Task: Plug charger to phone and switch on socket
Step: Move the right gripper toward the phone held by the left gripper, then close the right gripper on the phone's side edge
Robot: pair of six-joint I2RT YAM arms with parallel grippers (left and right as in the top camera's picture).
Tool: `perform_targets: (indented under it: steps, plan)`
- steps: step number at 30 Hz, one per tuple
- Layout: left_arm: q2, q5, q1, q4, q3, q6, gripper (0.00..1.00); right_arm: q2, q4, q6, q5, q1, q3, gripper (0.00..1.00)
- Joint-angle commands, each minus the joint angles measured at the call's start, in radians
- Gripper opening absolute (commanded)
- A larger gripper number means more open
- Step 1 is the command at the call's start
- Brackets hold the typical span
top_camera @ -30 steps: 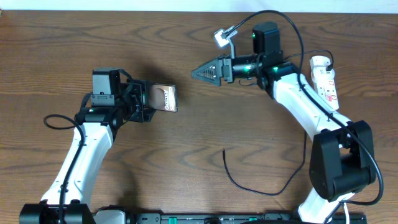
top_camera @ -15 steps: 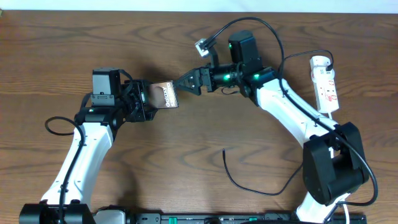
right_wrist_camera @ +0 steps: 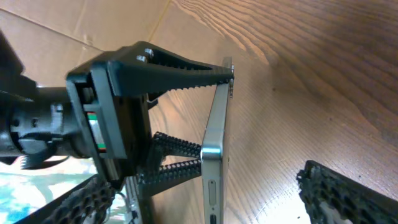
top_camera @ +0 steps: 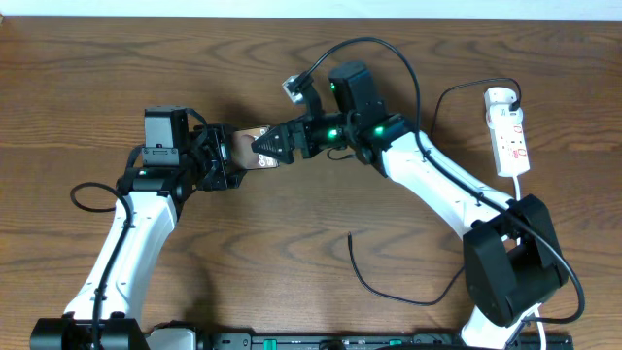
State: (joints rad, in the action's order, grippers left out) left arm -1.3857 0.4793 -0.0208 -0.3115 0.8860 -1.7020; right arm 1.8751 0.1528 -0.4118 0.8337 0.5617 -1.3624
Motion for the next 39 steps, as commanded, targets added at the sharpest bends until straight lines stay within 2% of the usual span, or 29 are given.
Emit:
perform_targets:
  steps: [1, 5, 9, 13, 15, 28, 39]
  plan:
    - [0.005, 0.006, 0.002, 0.001, 0.045, -0.005, 0.07, 0.008, 0.000, -0.003, -0.060, 0.022, -0.016, 0.91]
    - [0.005, 0.008, 0.002, -0.003, 0.045, -0.004, 0.07, 0.008, 0.000, -0.003, -0.081, 0.039, -0.016, 0.87]
    - [0.005, 0.011, -0.006, -0.006, 0.045, -0.004, 0.08, 0.008, 0.000, -0.003, -0.102, 0.051, -0.016, 0.75]
    - [0.005, 0.009, -0.029, -0.006, 0.045, -0.005, 0.07, 0.008, 0.002, -0.003, -0.102, 0.058, -0.016, 0.59]
    - [0.005, 0.008, -0.041, -0.006, 0.045, -0.005, 0.07, 0.008, 0.007, -0.003, -0.102, 0.062, -0.016, 0.56]
    - [0.005, 0.014, -0.049, -0.006, 0.045, -0.005, 0.07, 0.009, 0.040, -0.002, -0.155, 0.086, -0.016, 0.54]
    - [0.005, 0.037, -0.049, -0.005, 0.045, -0.005, 0.07, 0.009, 0.049, 0.001, -0.222, 0.108, -0.016, 0.46]
